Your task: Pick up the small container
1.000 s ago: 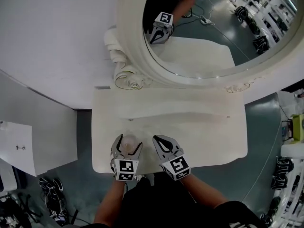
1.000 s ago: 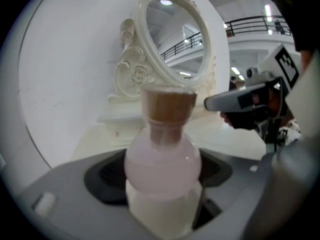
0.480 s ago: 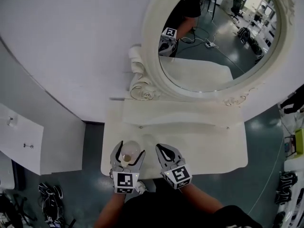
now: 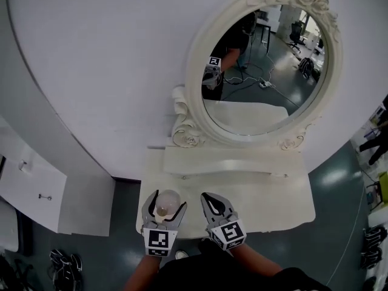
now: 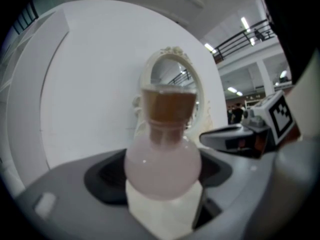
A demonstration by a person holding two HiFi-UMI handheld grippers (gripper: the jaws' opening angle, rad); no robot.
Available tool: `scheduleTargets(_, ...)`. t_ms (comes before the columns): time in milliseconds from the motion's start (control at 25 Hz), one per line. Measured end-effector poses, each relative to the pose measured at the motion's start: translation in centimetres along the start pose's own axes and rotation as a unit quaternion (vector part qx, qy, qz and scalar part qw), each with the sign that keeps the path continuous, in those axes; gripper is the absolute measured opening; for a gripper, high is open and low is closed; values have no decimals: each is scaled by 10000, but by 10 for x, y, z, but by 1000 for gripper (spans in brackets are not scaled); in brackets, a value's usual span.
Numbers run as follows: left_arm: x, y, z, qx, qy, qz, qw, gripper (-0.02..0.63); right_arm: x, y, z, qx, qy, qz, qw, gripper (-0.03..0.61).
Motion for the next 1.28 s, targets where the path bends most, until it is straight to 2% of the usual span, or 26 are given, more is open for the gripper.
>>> scheduleTargets(320,-24,8,3,-23,-173,-366,9992,399,-34,3,1,130,163,-560,9982,6)
scheduleTargets(520,-34,9,6,-132,-127,-493,9986,399,-49,-1,-3,326,227,-778,9962,6)
scheduleTargets(720,-39,8,3,-78,-163,-562,9983,399,-59,-4,-5,341,362,-806,9955,6)
scheduleTargets(1280,-39,7,-2,36,-125,-547,9984,399,-59,-4,0,245,343,-768,9962,6)
Point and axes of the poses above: the fingertips, and each gripper's own axes: y backward along the fingers, z to its left, x out of its underside, the point moved 7 cm from there along y, backward along the fingers, and after that the axes turned 5 degrees about -y, right-handed, at the moved point
